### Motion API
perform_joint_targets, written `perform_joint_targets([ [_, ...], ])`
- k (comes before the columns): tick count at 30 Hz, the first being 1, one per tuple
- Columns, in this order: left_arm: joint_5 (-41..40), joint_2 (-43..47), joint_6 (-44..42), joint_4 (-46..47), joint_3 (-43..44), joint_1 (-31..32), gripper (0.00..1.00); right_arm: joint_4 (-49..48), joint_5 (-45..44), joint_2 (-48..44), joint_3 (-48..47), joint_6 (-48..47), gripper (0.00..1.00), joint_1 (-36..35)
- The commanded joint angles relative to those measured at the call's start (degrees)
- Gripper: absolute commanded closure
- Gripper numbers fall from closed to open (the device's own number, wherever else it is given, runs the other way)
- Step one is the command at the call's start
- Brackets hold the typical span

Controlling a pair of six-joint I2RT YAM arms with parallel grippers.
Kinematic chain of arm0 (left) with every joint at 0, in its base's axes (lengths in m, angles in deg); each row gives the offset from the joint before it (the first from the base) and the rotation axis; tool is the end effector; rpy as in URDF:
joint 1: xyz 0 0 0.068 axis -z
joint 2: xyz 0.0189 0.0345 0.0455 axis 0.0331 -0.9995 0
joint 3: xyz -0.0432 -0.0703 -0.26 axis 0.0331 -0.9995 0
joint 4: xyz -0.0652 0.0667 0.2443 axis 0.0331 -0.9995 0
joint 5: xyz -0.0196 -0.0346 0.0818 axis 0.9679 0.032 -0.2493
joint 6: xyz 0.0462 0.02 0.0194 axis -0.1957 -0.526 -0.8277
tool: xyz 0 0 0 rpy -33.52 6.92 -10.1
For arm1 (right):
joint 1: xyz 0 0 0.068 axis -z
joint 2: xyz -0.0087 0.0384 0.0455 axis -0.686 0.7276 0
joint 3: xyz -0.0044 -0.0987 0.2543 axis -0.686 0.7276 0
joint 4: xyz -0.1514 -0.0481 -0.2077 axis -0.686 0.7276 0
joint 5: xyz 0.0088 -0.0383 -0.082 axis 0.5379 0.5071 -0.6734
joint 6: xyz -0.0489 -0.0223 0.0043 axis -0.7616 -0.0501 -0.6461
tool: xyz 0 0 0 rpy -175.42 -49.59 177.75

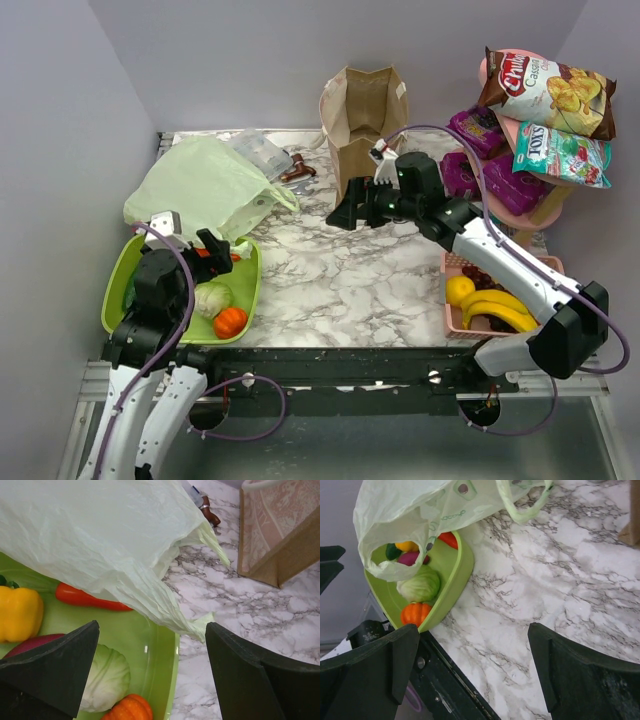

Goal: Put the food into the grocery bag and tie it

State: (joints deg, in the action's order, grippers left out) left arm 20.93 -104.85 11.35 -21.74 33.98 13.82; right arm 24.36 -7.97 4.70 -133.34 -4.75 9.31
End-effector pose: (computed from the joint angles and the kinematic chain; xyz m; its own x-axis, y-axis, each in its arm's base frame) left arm 0.0941 -0.0135 0.3316 -0.2743 -0.3721 -0.8867 -0.0909 0.9280 -0.3613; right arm 0.2551 0.1877 0.3402 -0.7058 0.0387 -0.7073 -0.5199 0.6499 0.5544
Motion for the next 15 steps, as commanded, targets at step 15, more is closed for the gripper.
perform_joint_targets([
  [15, -12.2, -7.0, 5.7, -10.3, 8.6, 8.7, 0.21, -2.0, -0.1, 6.4, -3.9, 1.7, 0.0, -7.1],
])
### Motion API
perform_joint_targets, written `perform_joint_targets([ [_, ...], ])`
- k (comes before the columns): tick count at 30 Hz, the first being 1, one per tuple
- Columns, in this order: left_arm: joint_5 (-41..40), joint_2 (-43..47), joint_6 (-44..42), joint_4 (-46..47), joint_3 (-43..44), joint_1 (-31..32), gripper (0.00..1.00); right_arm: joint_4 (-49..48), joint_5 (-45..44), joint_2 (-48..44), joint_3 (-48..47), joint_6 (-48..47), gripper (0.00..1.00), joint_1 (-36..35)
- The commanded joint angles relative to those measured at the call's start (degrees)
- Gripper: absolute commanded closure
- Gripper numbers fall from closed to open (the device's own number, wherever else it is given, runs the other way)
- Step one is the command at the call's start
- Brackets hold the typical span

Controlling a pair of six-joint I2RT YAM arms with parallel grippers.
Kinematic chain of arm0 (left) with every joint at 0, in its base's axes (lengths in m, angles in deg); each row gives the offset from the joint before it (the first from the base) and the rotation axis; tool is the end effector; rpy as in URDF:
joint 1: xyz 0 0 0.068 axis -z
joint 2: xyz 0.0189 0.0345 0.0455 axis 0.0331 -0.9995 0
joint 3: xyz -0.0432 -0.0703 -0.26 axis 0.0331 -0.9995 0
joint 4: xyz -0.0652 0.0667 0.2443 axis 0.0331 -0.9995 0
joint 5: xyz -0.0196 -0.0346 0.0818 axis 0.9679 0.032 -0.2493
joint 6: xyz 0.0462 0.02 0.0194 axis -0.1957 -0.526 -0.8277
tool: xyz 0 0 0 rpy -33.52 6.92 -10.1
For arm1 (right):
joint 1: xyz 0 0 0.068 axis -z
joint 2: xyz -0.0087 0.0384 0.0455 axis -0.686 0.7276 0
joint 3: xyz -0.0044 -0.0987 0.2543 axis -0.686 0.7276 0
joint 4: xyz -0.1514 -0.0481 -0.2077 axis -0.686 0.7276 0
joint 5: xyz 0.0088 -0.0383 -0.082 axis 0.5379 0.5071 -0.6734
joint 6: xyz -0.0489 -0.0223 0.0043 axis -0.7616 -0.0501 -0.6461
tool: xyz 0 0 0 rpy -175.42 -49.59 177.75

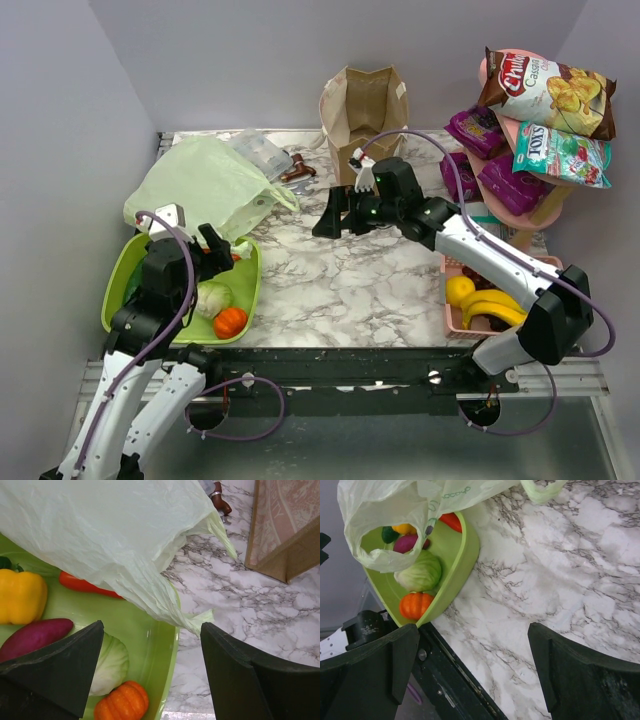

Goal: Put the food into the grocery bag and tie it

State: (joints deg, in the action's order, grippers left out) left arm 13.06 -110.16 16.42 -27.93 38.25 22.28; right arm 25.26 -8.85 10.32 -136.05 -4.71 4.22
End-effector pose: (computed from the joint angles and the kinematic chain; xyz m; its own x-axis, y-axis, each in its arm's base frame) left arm 0.1001 -0.0254 0.3371 -0.3646 -0.3772 -0.8514 -0.1401 0.9261 -0.3503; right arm 0.2555 0.2235 0.3248 -0.7396 -0.0470 -0.6714 -0.5409 0.6351 0.5514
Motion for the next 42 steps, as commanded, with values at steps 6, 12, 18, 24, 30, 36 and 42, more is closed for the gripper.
perform_joint_targets([
  [6, -7.2, -3.6, 2.2, -12.6, 8.4, 0.3, 0.3, -3.1, -1.3, 2.8, -2.8, 1.9, 0.0, -2.9],
  [12, -10.9, -4.4, 15.8, -24.1, 5.8, 0.3, 0.22, -3.4, -1.7, 3.4, -2.1, 2.2, 0.0, -2.9],
  [18, -9.0, -4.0, 29.7, -26.0, 0.7, 0.2, 0.11, -3.3, -1.5, 3.2, -1.1, 2.2, 0.0, -2.9],
  [24, -8.6, 1.1, 40.5, -23.7, -7.2, 0.2, 0.07, -2.6, -1.9, 1.9, -0.1, 1.8, 0.0, -2.9],
  [30, -11.4, 3.1, 44.2, -25.1, -10.0, -0.2, 0.01, -2.6, -1.3, 1.3, 1.2, 1.6, 0.0, -2.9],
  [36, -12.4, 3.1, 42.9, -22.1, -12.7, -2.5, 0.01, -2.5, -0.9, 1.4, 1.1, 1.6, 0.0, -2.9],
  [42, -10.1, -0.7, 39.2, -17.5, -14.2, -7.6, 0.01, -1.8, -0.8, 1.2, 1.2, 1.3, 0.0, -2.8],
])
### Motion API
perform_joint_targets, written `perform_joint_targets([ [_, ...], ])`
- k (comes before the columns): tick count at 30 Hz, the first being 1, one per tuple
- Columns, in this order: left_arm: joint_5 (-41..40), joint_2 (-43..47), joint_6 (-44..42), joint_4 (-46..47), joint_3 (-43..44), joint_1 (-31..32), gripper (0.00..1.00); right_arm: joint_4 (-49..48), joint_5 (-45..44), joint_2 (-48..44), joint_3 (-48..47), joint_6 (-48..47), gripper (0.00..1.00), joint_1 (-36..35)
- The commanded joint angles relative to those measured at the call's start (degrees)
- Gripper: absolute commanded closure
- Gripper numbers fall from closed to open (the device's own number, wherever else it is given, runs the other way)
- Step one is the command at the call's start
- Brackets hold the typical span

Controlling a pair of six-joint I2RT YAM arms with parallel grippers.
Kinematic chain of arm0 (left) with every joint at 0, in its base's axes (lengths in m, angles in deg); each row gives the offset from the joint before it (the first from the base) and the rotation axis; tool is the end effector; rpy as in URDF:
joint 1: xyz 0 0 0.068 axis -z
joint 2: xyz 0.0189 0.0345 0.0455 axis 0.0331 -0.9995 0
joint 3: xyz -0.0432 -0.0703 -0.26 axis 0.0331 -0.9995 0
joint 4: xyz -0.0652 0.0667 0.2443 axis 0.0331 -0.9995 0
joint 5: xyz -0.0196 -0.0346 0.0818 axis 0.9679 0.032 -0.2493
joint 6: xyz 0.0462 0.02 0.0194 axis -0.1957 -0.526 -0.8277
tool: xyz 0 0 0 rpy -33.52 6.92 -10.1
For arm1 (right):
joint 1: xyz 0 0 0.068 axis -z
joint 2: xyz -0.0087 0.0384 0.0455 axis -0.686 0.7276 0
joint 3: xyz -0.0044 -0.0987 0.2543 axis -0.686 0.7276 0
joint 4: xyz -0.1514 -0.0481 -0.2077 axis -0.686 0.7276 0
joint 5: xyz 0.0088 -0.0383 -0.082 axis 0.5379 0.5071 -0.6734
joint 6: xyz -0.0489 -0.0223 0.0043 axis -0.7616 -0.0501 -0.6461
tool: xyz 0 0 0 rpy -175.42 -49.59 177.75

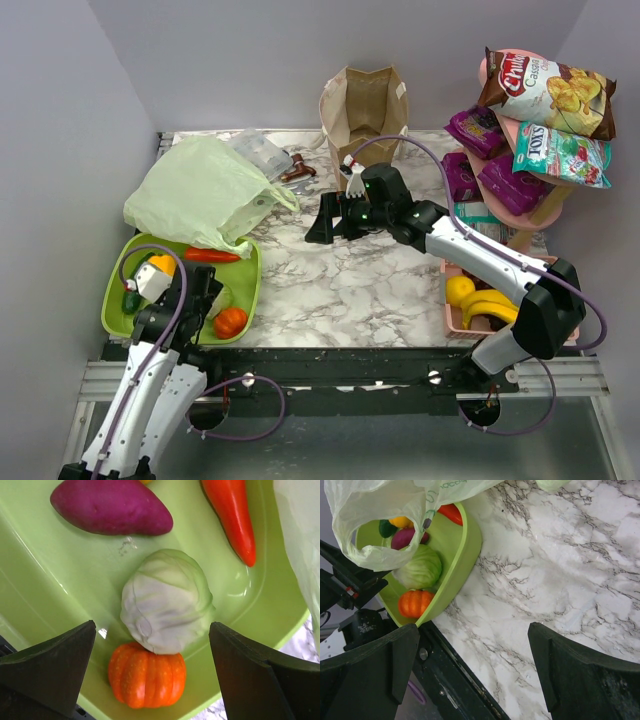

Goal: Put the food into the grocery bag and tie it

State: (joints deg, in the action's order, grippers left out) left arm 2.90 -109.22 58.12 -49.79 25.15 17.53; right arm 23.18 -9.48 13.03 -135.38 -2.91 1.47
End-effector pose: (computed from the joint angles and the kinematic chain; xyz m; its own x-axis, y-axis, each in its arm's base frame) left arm 0.0829 -0.0057 0.2402 -0.2486 -0.7998 -0.5464 -0.7807 0.4994 -0.3757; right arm 0.2530 0.2427 0.3087 -0.7631 -0.0689 -0.6426 -0.5342 0.6269 0.5671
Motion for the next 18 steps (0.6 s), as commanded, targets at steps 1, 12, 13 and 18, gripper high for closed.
perform_joint_targets([
  [1, 0.3, -1.5, -3.4, 5.7, -1.7, -3.6, 0.01, 0.2, -0.2, -1.6, 0.7, -0.6, 0.0, -0.1],
  [12, 3.3, 0.3, -5.3, 14.7, -9.3, -6.7, 0.01, 0.8, 0.2, -1.1, 0.5, -0.9, 0.0, -0.1],
  [13, 3.4, 0.6, -5.6, 15.5, -9.9, -6.7, 0.01, 0.9, 0.3, -1.0, 0.4, -0.9, 0.0, -0.2],
  [18, 4.6, 1.8, -7.0, 19.7, -12.8, -7.3, 0.01, 1.2, 0.7, -0.5, -0.1, -0.9, 0.0, -0.1],
])
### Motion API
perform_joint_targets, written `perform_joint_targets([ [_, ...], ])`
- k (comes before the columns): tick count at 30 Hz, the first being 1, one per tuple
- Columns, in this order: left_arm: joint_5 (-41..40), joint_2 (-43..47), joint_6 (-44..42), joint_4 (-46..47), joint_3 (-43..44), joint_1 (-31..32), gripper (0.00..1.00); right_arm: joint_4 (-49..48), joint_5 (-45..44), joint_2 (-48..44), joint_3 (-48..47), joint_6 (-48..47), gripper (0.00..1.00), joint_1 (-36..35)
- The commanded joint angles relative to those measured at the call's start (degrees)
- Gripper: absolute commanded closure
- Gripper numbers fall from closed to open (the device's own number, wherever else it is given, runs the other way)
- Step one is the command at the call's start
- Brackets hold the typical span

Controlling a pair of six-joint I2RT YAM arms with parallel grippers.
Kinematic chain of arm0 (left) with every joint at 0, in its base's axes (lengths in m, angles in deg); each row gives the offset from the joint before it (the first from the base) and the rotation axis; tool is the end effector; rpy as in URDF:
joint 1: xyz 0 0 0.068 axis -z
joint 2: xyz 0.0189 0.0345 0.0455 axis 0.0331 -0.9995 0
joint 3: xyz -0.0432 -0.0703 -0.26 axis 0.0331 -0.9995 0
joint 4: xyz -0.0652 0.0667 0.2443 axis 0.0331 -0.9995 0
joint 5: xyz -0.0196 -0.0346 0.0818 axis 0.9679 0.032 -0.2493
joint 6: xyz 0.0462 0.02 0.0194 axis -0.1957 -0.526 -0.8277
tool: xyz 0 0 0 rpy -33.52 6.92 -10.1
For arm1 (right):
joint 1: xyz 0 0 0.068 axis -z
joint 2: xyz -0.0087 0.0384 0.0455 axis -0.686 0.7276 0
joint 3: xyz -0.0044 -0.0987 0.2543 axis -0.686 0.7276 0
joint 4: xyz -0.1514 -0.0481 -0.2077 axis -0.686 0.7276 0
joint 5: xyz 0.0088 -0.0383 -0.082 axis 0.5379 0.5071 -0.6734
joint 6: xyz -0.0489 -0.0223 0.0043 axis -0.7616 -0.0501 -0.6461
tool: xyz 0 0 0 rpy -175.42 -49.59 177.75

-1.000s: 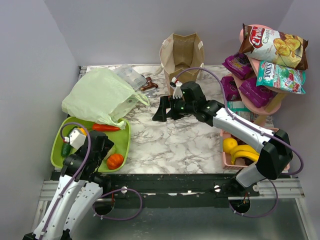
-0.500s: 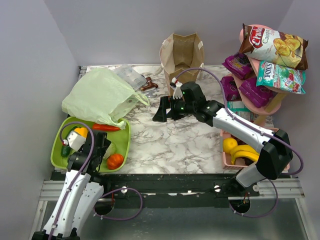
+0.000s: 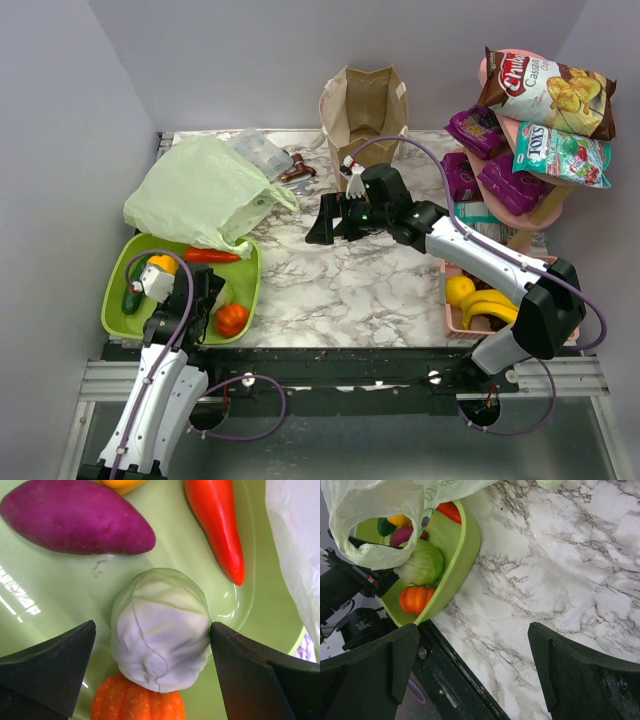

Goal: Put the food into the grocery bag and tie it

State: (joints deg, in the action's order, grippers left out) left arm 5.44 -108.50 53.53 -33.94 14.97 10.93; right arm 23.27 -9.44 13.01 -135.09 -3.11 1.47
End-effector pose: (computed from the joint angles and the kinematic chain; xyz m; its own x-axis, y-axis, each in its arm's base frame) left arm 0.1022 -0.0007 0.2034 -0.1826 -0.8129 -0.5530 -0.7657 0.4704 -0.4387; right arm 0.2526 0.2424 0.3069 -0.7643 -0.0741 -0.6406 -0.5345 0.6285 0.5651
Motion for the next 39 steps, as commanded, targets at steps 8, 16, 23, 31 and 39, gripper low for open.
perform_joint_targets([
  [8, 1.2, 2.0, -2.8, 5.4, -3.2, -0.9, 0.21, 1.3, 0.9, -0.1, -0.7, -0.7, 0.0, -0.1],
  [16, 3.4, 4.7, -6.2, 3.6, -0.2, -0.9, 0.64, 2.5, 0.5, -0.2, -2.0, -1.3, 0.0, -0.2],
  [23, 5.0, 7.3, -4.9, -4.4, 7.6, -0.7, 0.67, 5.5, 0.5, -0.2, -5.8, -2.6, 0.0, -0.1],
  [31, 6.7, 8.5, -9.3, -13.8, 20.1, -0.7, 0.69, 6.8, 4.8, -1.1, -8.6, -1.7, 0.0, -0.2],
  [39, 12.3, 7.0, -15.9, -22.2, 39.8, -0.7, 0.71, 7.5, 11.8, -2.8, -13.2, 2.8, 0.0, -0.2],
])
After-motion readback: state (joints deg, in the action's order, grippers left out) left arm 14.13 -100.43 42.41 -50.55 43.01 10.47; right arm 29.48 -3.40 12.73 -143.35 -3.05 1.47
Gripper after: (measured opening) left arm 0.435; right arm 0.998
